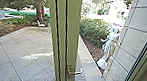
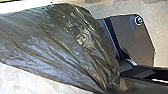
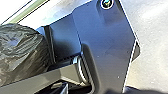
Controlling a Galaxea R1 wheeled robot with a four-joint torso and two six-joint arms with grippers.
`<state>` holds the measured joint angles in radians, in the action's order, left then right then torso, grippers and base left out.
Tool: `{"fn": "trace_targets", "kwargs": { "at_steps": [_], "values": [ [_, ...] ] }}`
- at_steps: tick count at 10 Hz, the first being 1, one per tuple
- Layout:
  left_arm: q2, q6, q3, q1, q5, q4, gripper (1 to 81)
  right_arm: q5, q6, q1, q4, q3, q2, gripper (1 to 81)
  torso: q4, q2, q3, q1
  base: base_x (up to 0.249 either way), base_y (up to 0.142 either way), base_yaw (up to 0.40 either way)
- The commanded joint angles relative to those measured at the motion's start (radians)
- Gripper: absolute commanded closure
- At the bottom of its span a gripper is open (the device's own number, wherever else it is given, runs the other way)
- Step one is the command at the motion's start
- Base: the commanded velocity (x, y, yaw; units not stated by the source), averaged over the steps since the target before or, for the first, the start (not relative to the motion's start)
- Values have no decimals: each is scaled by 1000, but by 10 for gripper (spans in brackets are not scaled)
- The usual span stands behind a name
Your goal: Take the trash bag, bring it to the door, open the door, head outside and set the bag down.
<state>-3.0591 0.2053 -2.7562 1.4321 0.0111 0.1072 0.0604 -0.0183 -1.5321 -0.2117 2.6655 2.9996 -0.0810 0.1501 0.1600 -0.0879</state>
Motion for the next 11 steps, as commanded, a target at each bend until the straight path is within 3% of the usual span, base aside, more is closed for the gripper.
{"fn": "trace_targets", "kwargs": {
  "at_steps": [1, 11],
  "values": [
    [-6, 5, 3, -45, 63, -12, 811, -56, 3, 39, 6, -3, -2, 10, 0, 0, 0, 0, 0, 0, 261],
    [-6, 5, 3, -45, 64, -15, 811, -56, 3, 39, 6, -3, -2, 10, 0, 0, 0, 0, 0, 0, 261]
  ]
}}
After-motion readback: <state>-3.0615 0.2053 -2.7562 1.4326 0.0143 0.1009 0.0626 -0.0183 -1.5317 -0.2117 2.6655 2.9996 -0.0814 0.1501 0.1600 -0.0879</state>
